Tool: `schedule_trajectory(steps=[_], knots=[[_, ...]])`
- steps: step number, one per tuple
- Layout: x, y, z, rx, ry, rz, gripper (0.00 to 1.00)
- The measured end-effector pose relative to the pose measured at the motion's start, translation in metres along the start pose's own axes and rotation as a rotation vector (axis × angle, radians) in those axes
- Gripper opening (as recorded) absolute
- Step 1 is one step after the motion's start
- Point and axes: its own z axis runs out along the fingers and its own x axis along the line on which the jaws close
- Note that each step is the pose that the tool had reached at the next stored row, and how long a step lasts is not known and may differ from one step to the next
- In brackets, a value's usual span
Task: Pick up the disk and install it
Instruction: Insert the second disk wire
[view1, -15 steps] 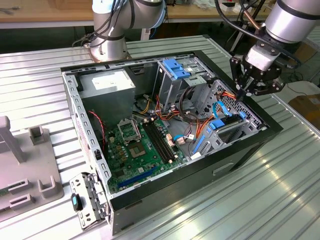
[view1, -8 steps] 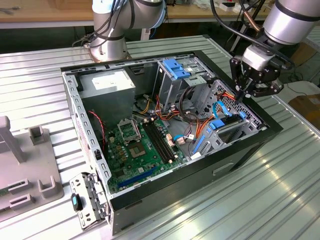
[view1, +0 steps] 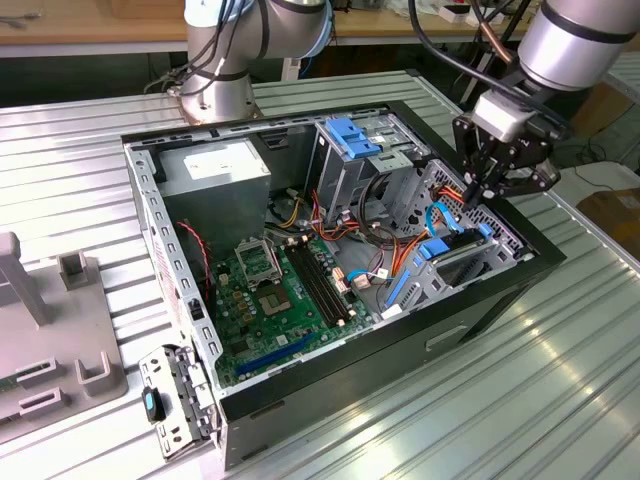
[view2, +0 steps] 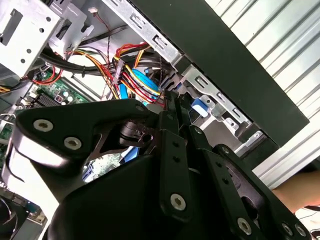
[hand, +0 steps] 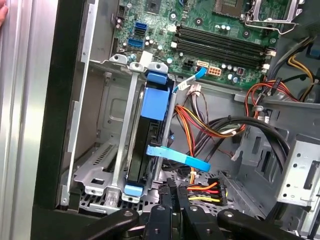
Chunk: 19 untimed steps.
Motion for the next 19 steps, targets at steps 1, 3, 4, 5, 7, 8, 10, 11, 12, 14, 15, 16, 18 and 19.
schedule_trajectory(steps=[1, 3, 4, 5, 7, 8, 10, 11, 12, 14, 15, 16, 18, 19], knots=[[0.0014, 0.0004, 0.0, 0.0006, -0.0022, 0.006, 0.16], [0.0033, 0.0008, 0.0, 0.0007, -0.002, 0.016, 0.16], [0.0035, 0.0008, 0.0, 0.0005, -0.0006, 0.028, 0.16], [0.0039, 0.0008, 0.0001, 0.0002, 0.0008, 0.041, 0.16], [0.0065, 0.0014, 0.0, 0.001, -0.0064, 0.055, 0.16], [0.0081, 0.0017, 0.0001, 0.0022, -0.0127, 0.057, 0.16], [0.0116, 0.0024, -0.0001, 0.0049, -0.0288, 0.059, 0.16], [0.0144, 0.0029, 0.0, 0.0076, -0.0445, 0.061, 0.16], [0.0171, 0.0035, -0.0003, 0.01, -0.0584, 0.063, 0.16], [0.0207, 0.0042, -0.0003, 0.0125, -0.0728, 0.065, 0.16], [0.0221, 0.0045, -0.0004, 0.0132, -0.0767, 0.066, 0.16], [0.0257, 0.0052, -0.0004, 0.0141, -0.0817, 0.067, 0.16], [0.031, 0.0065, 0.0009, 0.0153, -0.0883, 0.069, 0.16], [0.0322, 0.0082, 0.003, 0.0159, -0.0909, 0.071, 0.16]])
